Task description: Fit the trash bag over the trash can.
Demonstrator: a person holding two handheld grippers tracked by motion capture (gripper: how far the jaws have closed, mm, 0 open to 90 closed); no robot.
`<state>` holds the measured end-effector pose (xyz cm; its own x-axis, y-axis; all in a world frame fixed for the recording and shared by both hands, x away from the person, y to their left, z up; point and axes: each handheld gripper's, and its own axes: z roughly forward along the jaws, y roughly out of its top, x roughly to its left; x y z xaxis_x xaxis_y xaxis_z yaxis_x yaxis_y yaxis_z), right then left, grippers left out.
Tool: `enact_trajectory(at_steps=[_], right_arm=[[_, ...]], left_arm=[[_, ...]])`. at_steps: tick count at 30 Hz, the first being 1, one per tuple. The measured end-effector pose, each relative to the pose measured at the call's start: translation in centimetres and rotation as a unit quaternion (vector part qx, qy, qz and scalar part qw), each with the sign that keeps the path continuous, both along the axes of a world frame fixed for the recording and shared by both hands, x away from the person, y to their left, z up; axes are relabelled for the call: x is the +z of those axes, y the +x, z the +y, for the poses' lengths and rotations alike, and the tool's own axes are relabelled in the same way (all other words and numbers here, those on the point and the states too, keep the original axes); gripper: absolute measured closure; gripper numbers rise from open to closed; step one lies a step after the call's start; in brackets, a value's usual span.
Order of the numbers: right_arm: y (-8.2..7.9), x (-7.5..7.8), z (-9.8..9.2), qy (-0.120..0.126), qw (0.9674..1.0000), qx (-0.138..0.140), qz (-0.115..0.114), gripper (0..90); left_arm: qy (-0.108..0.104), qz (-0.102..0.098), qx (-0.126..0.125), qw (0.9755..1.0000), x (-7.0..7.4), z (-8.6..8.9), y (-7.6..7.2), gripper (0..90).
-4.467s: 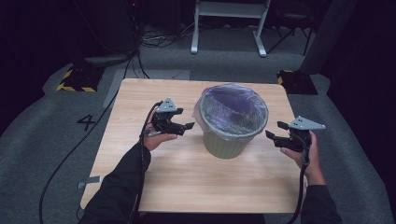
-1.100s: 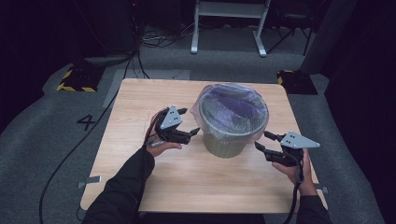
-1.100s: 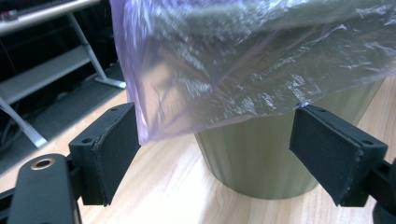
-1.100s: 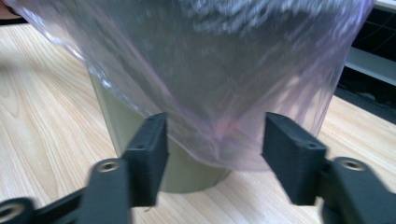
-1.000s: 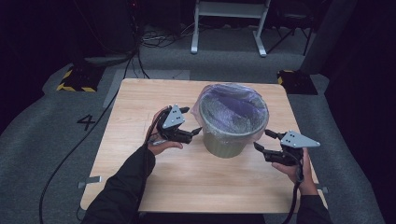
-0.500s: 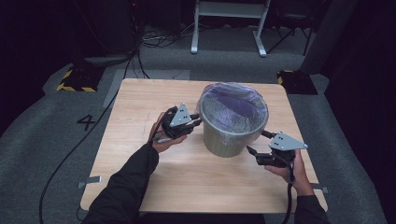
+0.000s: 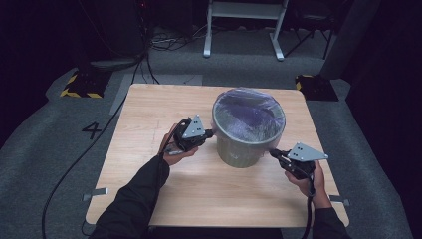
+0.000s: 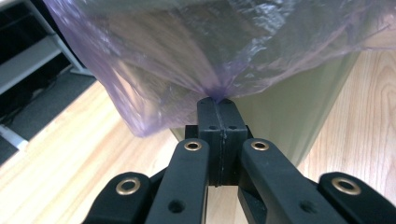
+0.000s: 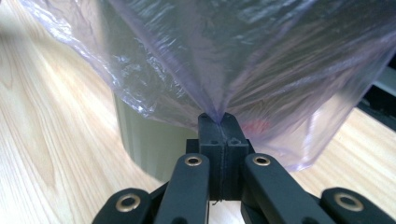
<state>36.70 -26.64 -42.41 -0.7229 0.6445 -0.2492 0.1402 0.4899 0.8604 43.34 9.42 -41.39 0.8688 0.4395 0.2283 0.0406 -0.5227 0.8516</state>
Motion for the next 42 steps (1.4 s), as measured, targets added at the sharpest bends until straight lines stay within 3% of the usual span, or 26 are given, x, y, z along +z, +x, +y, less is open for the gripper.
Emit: enact_trajectory(at_steps=[3,6,13,19,22,25,29,30,31,35,39,42], right_arm=[[0.3,-0.5,-0.1,0.002,0.9997,0.005,0.022,90.0],[0.9,-0.8,-0.4,0.009,0.9988,0.008,0.047,90.0],[2.4,-2.5,-0.2,-0.011,0.9939,0.001,0.110,90.0],[3.3,-3.4,-0.1,-0.024,0.9903,-0.010,0.136,90.0],[3.7,-3.8,-0.3,-0.027,0.9881,-0.019,0.151,90.0],[4.0,-4.2,-0.5,-0.026,0.9863,-0.026,0.161,89.3],[4.2,-4.4,-0.7,-0.023,0.9856,-0.035,0.164,74.9],[4.1,-4.3,-0.8,-0.023,0.9861,-0.032,0.161,67.4],[4.0,-4.1,-0.8,-0.025,0.9864,-0.033,0.159,59.3],[3.3,-3.6,-1.6,-0.023,0.9875,-0.033,0.152,41.6],[2.2,-2.7,-3.1,-0.006,0.9895,-0.037,0.140,31.5],[1.3,-1.9,-4.3,0.008,0.9916,-0.037,0.124,27.9]], left_arm=[[0.017,0.005,0.001,0.9998,-1.0,-0.2,0.0,90.0],[0.020,0.014,0.001,0.9997,-1.8,-0.2,0.1,90.0],[0.034,0.029,-0.001,0.9990,-2.6,-0.4,0.4,90.0],[0.051,0.050,0.000,0.9974,-4.0,-0.6,0.7,90.0],[0.070,0.063,0.004,0.9955,-4.6,-0.6,1.2,90.0],[0.075,0.078,0.016,0.9940,-5.3,-0.3,1.6,90.0],[0.059,0.079,0.031,0.9947,-5.7,0.4,1.8,90.0],[0.058,0.075,0.034,0.9949,-5.6,0.6,1.7,88.7],[0.057,0.071,0.040,0.9950,-5.5,0.8,1.5,78.4],[0.039,0.070,0.056,0.9952,-5.1,2.0,0.9,57.5],[0.011,0.069,0.074,0.9948,-4.5,3.7,0.1,36.4],[-0.013,0.069,0.079,0.9944,-3.9,5.0,-0.1,27.0]])
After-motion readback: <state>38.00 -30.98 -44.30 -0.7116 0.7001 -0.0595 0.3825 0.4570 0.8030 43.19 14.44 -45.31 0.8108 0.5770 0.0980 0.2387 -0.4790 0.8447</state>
